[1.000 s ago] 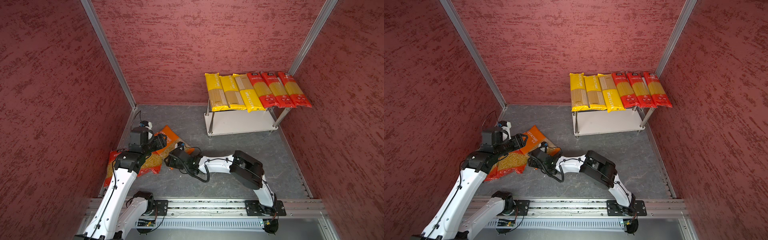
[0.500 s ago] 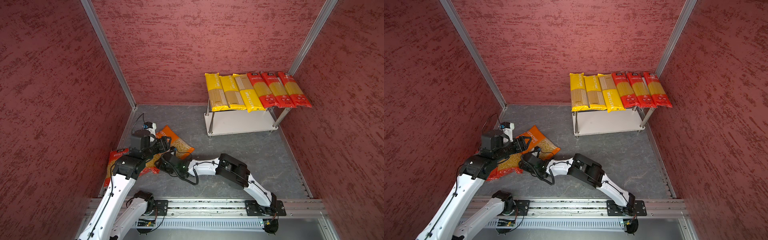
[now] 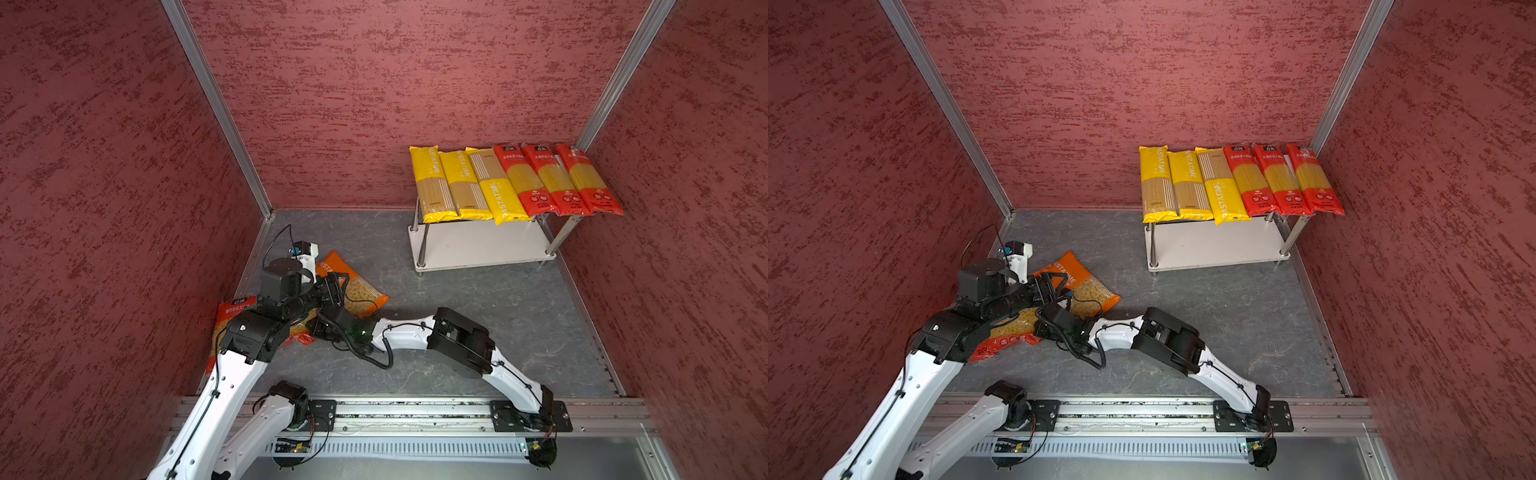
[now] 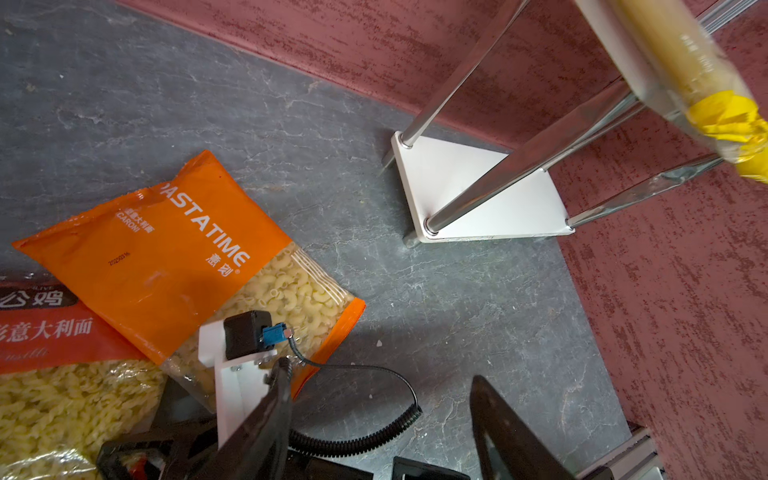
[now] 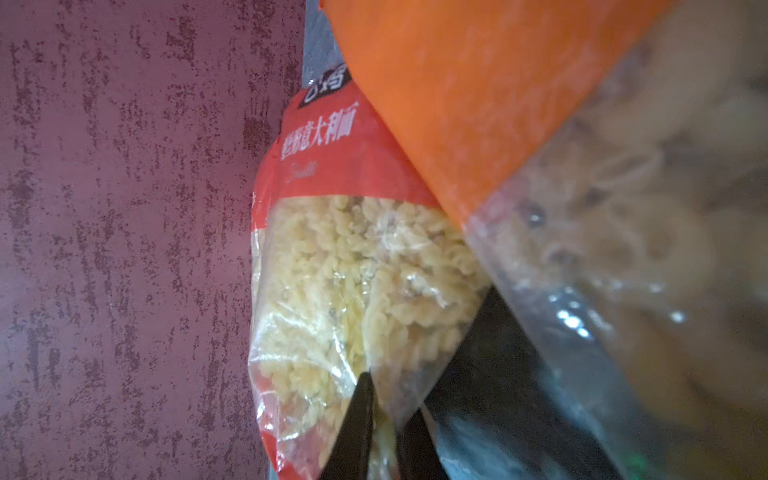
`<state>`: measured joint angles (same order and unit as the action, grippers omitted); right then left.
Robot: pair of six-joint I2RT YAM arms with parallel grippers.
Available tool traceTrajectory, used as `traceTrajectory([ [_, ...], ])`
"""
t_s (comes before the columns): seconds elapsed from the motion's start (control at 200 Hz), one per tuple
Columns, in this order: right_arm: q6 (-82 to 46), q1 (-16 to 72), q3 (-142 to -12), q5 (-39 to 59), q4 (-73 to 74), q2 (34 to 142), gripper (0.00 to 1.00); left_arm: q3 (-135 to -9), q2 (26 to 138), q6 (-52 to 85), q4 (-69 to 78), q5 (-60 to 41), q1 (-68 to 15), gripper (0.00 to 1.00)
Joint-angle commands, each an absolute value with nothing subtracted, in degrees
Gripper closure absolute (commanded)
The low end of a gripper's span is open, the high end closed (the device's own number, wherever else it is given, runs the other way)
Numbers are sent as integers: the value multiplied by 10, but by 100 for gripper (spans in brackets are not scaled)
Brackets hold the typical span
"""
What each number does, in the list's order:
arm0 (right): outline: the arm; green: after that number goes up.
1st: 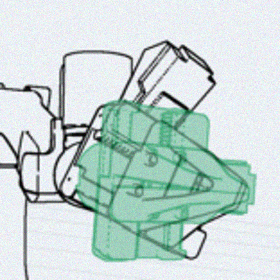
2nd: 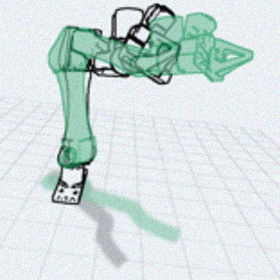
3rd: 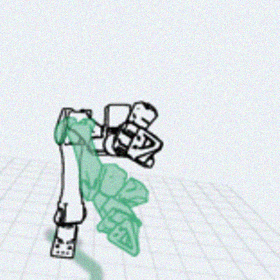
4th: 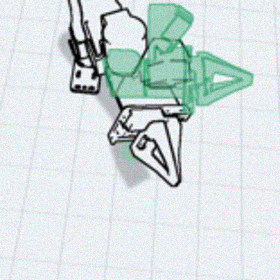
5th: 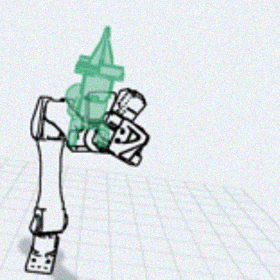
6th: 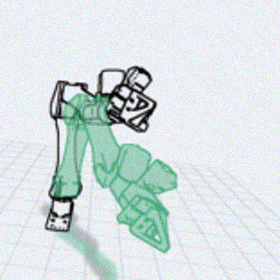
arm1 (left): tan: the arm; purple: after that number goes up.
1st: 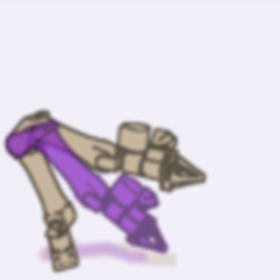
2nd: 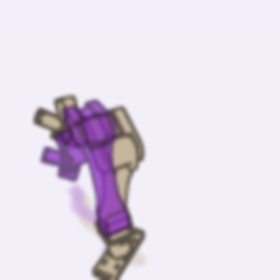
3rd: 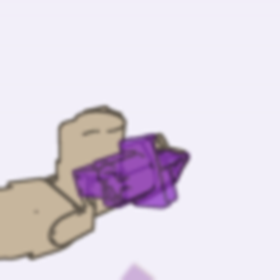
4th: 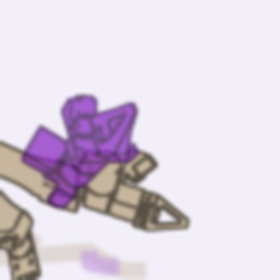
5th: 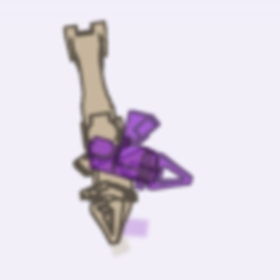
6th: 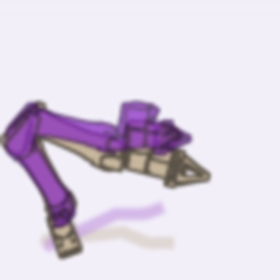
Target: Place and organize the pasta boxes and bags onto the shelf
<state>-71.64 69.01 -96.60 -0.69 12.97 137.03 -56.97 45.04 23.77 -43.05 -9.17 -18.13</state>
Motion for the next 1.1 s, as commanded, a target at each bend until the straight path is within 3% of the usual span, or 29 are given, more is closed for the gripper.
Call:
traceTrajectory([
  [0.0, -678, 713, -983, 8, 139, 1309, 93, -592, 445, 244, -442, -102, -188, 32],
  [0.18, -623, 725, -970, 30, 105, 1243, 95, -613, 440, 257, -439, -118, -189, 32],
  [0.526, -519, 726, -868, -21, 31, 1067, 98, -636, 424, 270, -444, -128, -189, 32],
  [0.716, -485, 721, -778, -103, -24, 951, 100, -618, 428, 295, -407, -156, -189, 33],
  [0.882, -556, 698, -608, -179, -46, 807, 100, -580, 437, 316, -363, -167, -212, 33],
  [1.092, -727, 674, -349, -285, -86, 600, 100, -511, 464, 352, -316, -130, -301, 33],
])
